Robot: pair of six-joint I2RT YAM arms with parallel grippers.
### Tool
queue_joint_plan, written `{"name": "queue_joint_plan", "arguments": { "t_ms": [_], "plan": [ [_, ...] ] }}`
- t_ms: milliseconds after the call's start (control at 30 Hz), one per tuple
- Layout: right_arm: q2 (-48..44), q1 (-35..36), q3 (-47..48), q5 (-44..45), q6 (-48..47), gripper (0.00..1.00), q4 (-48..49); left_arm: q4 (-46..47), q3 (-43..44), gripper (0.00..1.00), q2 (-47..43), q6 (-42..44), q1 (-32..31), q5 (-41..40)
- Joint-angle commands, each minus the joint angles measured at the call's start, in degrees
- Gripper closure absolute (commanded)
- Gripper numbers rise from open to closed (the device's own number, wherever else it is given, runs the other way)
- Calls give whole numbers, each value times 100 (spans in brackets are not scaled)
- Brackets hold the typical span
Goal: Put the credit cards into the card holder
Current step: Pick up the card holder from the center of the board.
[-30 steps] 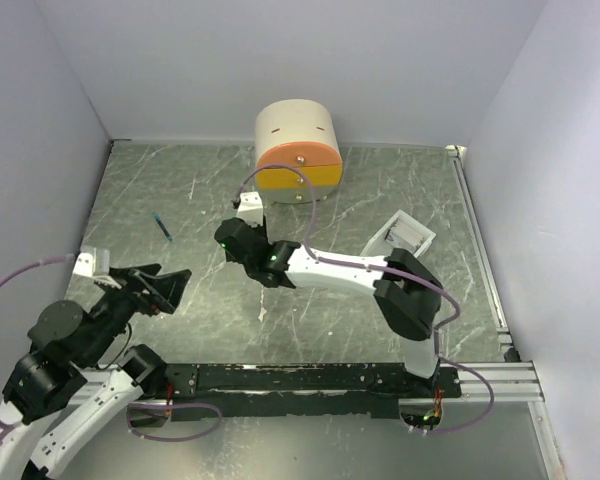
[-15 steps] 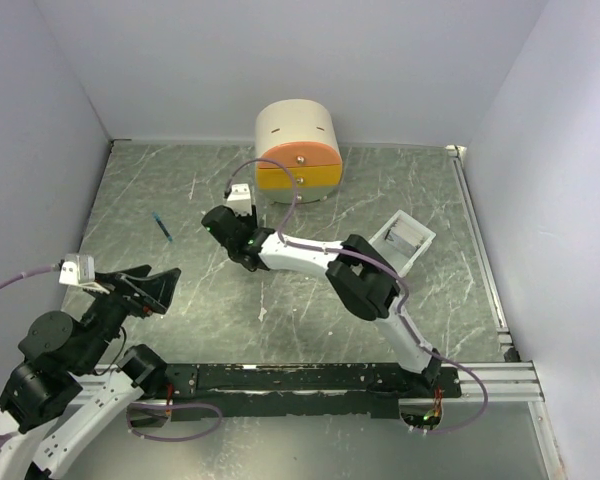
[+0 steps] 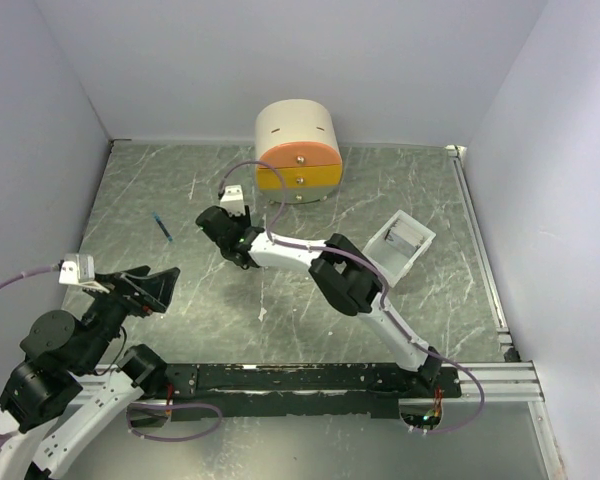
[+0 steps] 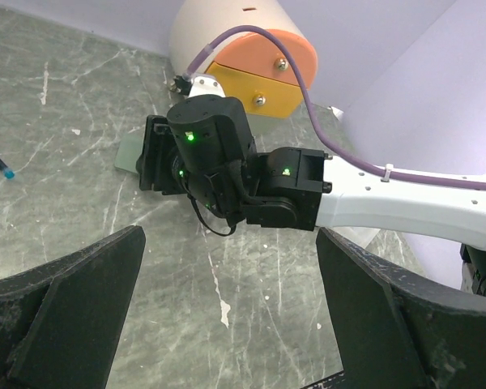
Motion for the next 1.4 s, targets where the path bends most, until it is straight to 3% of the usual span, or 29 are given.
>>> {"name": "queue_joint_plan", "arguments": {
  "t_ms": [0,367,800,1133,1367],
  "plan": [
    [129,-17,124,327,-98,55,13,-46,42,0,102,-38,45,-99],
    [533,-56,509,450,-190,57,-131,-35,23,0,63,-24,37,-75],
    [214,-65,-76,-29,-546,79,251,-54,32,0,83,-42,42,-118],
    [-887,-35,-1487,-594,-1131,88,993,-123,38,0,126,-118,42,-221],
    [-2042,222,-3466,-1688,-1886,89,1837,-274,63,0,528,-310,40,-355]
  ]
}}
